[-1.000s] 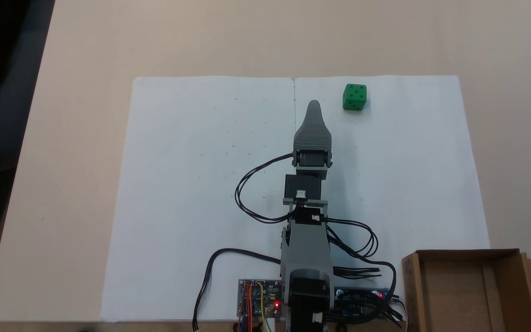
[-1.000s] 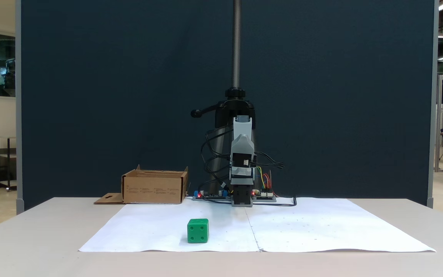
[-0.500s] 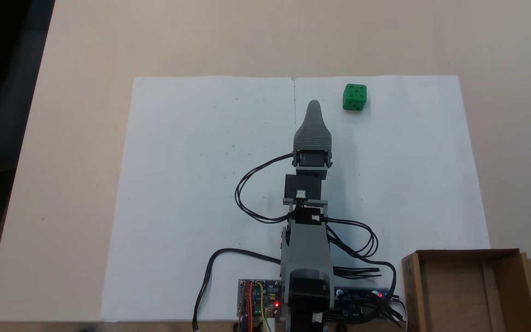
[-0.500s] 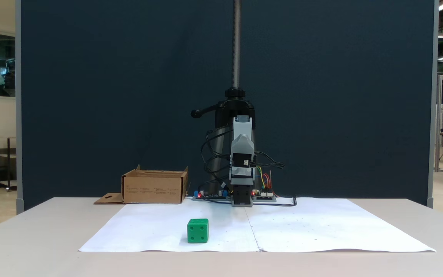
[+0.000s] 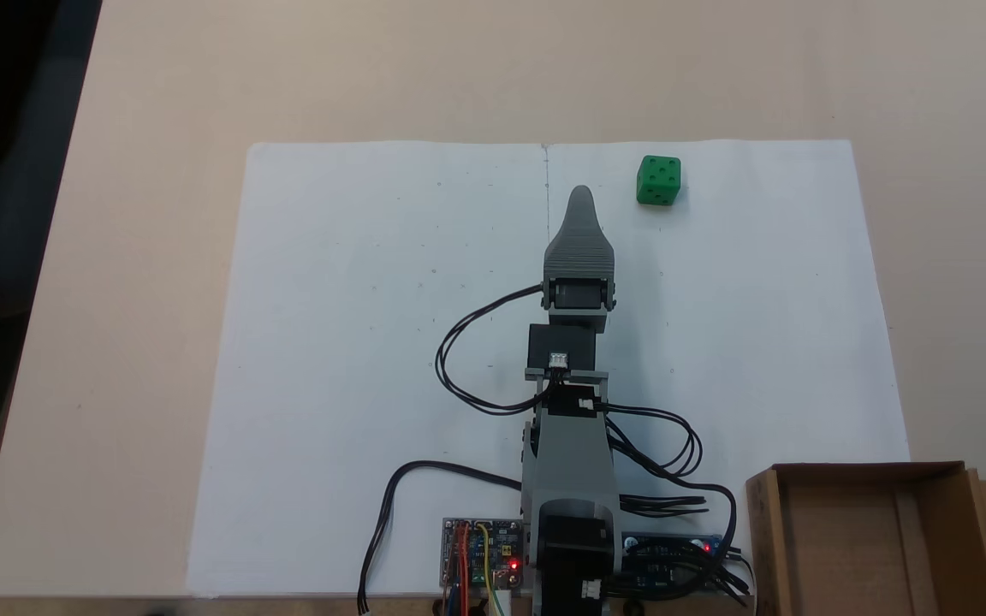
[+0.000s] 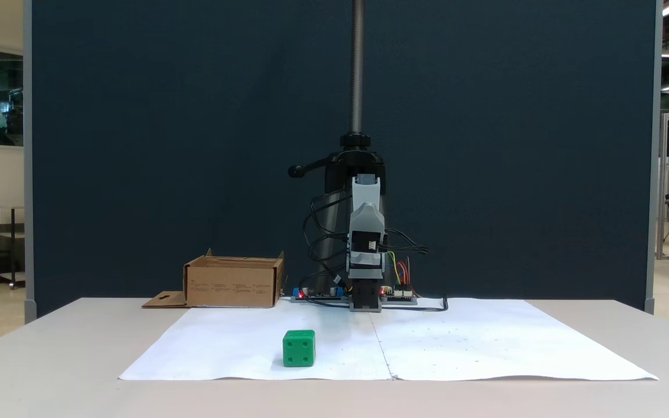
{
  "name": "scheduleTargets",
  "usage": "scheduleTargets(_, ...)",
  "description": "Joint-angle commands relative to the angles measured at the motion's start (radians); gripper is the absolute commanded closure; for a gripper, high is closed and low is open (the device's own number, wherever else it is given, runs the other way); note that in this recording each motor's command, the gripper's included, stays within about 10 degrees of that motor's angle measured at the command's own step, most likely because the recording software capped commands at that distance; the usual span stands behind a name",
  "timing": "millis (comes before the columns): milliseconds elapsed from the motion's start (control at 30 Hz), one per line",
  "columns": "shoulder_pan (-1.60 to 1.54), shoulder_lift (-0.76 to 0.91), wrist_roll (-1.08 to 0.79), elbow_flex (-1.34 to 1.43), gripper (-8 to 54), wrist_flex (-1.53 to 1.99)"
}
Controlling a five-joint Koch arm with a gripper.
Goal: Grasp a green dice and put it in the bin.
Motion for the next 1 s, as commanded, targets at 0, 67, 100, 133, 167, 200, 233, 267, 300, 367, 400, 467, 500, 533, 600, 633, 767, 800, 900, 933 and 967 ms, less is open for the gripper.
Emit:
scheduleTargets(0,-0.002,0.115,-0.028,0.023,3.4,-0.077)
scheduleTargets(67,0.002,0.115,-0.029,-0.046,3.4,0.044)
scheduleTargets(100,0.005,0.115,-0.029,-0.086,3.4,0.101)
scheduleTargets(133,0.006,0.115,-0.029,-0.132,3.5,0.169)
scheduleTargets(167,0.008,0.112,-0.029,-0.183,3.6,0.254)
scheduleTargets(200,0.008,0.109,-0.029,-0.229,3.6,0.31)
scheduleTargets(233,0.009,0.107,-0.029,-0.278,3.6,0.379)
scheduleTargets(267,0.009,0.103,-0.029,-0.319,3.6,0.445)
scheduleTargets(300,0.009,0.103,-0.028,-0.356,3.6,0.51)
scheduleTargets(367,0.015,0.103,-0.026,-0.428,3.5,0.642)
scheduleTargets(400,0.018,0.103,-0.025,-0.459,3.5,0.71)
scheduleTargets(467,0.026,0.103,-0.026,-0.526,3.5,0.842)
scheduleTargets(500,0.035,0.103,-0.026,-0.555,3.5,0.912)
scheduleTargets(533,0.04,0.101,-0.026,-0.586,3.5,0.98)
scheduleTargets(600,0.046,0.089,-0.025,-0.643,3.5,1.116)
scheduleTargets(633,0.051,0.089,-0.025,-0.676,3.5,1.182)
scheduleTargets(767,0.071,0.052,-0.025,-0.81,3.1,1.439)
scheduleTargets(800,0.071,0.044,-0.025,-0.834,3.1,1.498)
scheduleTargets(900,0.08,0.005,-0.025,-0.9,3.1,1.669)
scheduleTargets(933,0.086,-0.017,-0.025,-0.93,3.1,1.722)
scheduleTargets(967,0.098,-0.077,-0.025,-0.999,3.1,1.814)
